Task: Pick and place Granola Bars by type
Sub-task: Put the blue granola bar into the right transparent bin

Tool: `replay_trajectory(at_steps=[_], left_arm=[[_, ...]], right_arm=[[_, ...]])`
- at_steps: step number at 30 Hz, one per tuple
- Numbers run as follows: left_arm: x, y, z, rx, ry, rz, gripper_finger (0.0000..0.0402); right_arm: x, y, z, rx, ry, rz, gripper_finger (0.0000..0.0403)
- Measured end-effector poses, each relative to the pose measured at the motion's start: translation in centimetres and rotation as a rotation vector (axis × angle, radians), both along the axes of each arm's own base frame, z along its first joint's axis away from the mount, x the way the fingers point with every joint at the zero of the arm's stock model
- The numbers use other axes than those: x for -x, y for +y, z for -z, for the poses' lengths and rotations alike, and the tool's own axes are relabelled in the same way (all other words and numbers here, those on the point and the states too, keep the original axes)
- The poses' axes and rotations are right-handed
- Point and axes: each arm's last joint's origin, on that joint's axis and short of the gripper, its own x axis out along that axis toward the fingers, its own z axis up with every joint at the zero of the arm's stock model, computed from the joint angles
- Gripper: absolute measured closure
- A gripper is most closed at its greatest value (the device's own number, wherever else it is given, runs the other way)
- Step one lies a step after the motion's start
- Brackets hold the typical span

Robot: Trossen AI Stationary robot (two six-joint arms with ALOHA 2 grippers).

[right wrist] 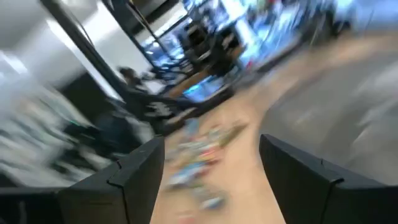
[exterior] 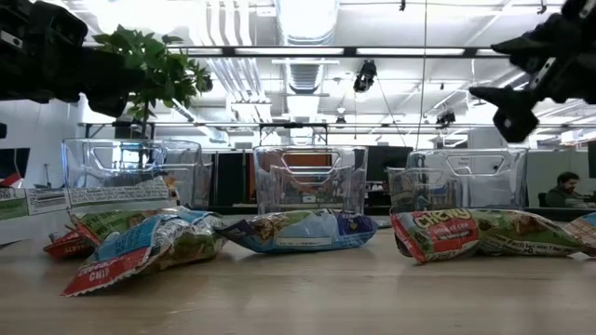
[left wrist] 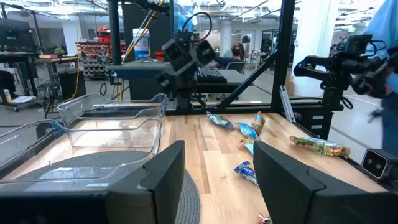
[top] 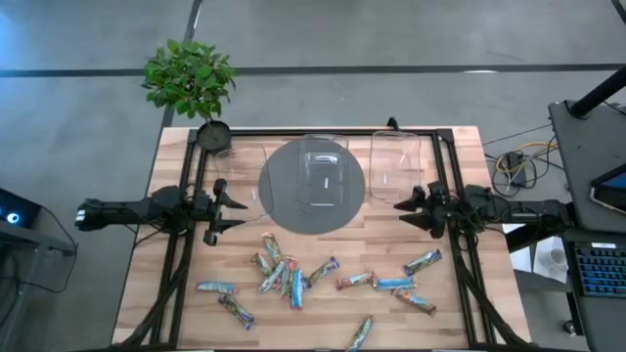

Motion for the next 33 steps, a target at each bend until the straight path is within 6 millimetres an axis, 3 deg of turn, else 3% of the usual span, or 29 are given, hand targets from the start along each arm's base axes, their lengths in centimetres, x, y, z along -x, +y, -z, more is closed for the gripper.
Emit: replay_trajectory(at_steps=[4, 6, 15, 18, 23, 29, 33], left_arm=[[0.0, 0.0, 0.0, 0.0, 0.0, 0.001, 0.0227], [0.0, 0.0, 0.0, 0.0, 0.0, 0.0, 0.0227], [0.0, 0.0, 0.0, 0.0, 0.0, 0.0, 0.0227], [0.0, 0.0, 0.0, 0.0, 0.0, 0.0, 0.0227], [0.0, 0.0, 0.0, 0.0, 0.0, 0.0, 0.0227], [0.0, 0.0, 0.0, 0.0, 0.0, 0.0, 0.0227], [0.0, 0.0, 0.0, 0.0, 0.0, 0.0, 0.0227]], right_arm=[[0.0, 0.0, -0.2, -0.344, 0.014, -0.03, 0.0146], [0.0, 0.0, -0.6, -0.435, -0.026, -0.038, 0.0144], [0.5, 0.1, -2.9, -0.461, -0.253, -0.111, 0.0149], [0.5, 0.4, -3.1, -0.452, -0.219, -0.214, 0.0152], [0.4, 1.5, -4.4, -0.402, 0.101, -0.324, 0.0152], [1.4, 2.2, -5.2, -0.139, 0.795, -0.279, 0.0152], [0.6, 2.8, -5.6, 0.056, 1.055, -0.337, 0.0152]])
